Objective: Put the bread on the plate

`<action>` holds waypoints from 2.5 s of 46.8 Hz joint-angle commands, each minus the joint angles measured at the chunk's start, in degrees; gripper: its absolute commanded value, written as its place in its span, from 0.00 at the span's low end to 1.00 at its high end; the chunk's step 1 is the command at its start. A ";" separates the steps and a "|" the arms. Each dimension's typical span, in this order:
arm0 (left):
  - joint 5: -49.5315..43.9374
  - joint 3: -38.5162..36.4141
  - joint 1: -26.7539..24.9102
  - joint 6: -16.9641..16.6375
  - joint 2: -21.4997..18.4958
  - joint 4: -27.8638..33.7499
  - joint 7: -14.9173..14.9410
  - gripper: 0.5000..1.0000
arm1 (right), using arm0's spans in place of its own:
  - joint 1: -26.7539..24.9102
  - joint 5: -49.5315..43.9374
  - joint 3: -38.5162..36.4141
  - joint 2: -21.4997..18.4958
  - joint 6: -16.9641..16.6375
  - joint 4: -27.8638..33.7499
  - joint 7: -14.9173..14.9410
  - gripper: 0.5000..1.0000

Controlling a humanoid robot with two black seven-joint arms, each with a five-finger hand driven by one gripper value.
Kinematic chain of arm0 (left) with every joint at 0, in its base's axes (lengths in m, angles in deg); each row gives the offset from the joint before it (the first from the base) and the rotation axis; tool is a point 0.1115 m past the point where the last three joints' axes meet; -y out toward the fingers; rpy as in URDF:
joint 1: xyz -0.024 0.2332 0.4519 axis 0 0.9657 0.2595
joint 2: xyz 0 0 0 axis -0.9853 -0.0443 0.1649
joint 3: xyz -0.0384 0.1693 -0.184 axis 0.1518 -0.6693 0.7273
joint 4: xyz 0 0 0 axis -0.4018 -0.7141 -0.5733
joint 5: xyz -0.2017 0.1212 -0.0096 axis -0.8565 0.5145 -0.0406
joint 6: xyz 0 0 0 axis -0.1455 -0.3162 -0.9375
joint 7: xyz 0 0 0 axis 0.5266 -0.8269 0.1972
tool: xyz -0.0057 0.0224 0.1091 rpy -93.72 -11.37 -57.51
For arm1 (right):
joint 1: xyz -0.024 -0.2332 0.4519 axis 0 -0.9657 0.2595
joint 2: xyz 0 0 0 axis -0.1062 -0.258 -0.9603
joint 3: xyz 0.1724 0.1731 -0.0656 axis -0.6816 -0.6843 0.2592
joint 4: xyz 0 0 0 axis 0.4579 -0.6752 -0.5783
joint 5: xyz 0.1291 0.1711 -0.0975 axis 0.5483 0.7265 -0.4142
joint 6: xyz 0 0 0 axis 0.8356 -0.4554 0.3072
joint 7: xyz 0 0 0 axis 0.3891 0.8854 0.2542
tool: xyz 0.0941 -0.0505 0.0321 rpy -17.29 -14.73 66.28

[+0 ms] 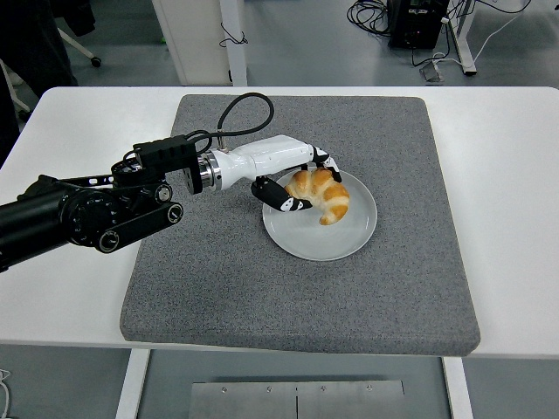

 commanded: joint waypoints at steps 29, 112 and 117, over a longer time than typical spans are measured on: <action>-0.07 -2.89 1.68 -3.64 2.06 -2.38 -0.06 0.13 | 0.00 0.00 0.00 0.00 0.01 -0.02 0.00 1.00; -1.91 -4.03 2.65 -3.56 3.38 -3.88 -0.32 0.89 | 0.00 0.00 0.00 0.00 0.01 -0.03 0.00 1.00; -4.89 -3.59 2.47 -1.37 3.20 -3.62 -0.32 0.89 | 0.00 0.00 0.00 0.00 0.01 -0.03 0.00 1.00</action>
